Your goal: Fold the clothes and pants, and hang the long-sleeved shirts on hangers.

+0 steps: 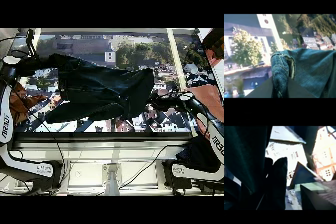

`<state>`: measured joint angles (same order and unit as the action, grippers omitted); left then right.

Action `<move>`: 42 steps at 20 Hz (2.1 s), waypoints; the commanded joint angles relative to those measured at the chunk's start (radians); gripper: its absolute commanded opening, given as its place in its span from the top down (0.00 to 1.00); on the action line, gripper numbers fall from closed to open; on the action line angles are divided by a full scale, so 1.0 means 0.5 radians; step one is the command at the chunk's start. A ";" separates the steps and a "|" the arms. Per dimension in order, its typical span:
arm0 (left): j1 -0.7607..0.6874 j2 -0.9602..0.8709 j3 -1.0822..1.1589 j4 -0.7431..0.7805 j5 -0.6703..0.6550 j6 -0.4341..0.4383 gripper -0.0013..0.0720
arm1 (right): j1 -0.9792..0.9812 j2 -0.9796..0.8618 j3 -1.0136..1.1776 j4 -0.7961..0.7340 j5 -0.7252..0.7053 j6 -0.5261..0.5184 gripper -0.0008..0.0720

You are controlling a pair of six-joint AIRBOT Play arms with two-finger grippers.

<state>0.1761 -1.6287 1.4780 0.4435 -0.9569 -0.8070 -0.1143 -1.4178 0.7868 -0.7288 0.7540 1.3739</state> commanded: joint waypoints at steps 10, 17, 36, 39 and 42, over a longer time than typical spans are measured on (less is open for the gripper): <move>0.001 -0.002 -0.001 0.001 0.001 0.001 0.90 | 0.330 -0.179 0.002 0.287 -0.389 -0.144 0.79; 0.001 0.017 0.002 -0.318 0.064 0.127 0.90 | 0.189 -0.060 0.340 -0.065 -0.246 -0.144 0.96; 0.005 0.251 0.005 -0.079 1.528 0.337 0.90 | -0.383 0.086 1.113 -0.718 -0.286 0.169 0.96; 0.005 0.199 0.005 -0.047 1.638 0.337 0.90 | -0.382 0.029 1.113 -0.756 -0.399 0.182 0.96; -0.012 0.066 0.004 -0.048 1.637 0.337 0.90 | -0.369 -0.105 1.113 -0.752 -0.413 0.231 0.96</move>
<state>0.1761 -1.5509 1.4803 0.4015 -0.1619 -0.6388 -0.3031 -1.4235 1.3422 -1.0966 0.5751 1.4742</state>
